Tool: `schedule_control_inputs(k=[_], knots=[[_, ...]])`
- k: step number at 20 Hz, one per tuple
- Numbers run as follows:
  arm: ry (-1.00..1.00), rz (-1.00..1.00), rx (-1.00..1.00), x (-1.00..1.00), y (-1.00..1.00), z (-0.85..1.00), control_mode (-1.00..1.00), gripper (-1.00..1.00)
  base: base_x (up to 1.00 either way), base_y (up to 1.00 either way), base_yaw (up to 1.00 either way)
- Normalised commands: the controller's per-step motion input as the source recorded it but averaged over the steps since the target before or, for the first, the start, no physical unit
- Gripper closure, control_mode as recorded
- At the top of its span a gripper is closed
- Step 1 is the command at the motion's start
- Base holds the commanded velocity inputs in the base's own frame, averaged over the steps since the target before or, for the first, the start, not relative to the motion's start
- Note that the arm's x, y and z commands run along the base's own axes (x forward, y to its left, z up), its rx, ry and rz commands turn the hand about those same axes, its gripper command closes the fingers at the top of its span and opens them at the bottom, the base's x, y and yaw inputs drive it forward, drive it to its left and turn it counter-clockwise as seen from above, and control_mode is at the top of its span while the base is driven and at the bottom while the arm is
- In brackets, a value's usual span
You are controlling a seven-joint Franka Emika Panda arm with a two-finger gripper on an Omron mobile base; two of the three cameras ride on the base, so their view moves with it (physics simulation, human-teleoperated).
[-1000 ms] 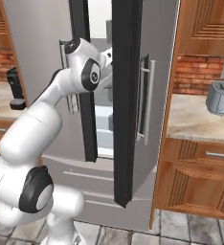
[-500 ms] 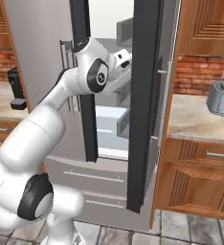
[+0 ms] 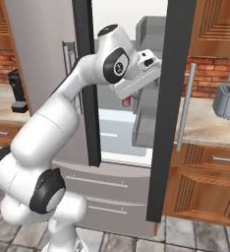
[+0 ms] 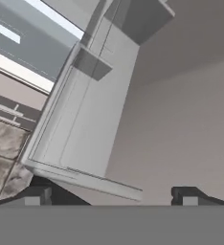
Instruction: Open the fridge, grab two sodas, and place both sodas inside the bowl with ice on the dining counter.
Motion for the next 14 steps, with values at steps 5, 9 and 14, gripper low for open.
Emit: schedule_control_inputs(k=[5,9,14], knots=[[-0.05,-0.01,0.03,-0.20,-0.54,0.00,-1.00,-1.00,0.00,0.00,0.00],[-0.19,0.07,-0.08,-0.60,0.75,-0.01,-1.00,-1.00,0.00,0.00,0.00],[-0.17,0.03,-0.06,-0.22,1.00,-0.01,-1.00,-1.00,0.00,0.00,0.00]])
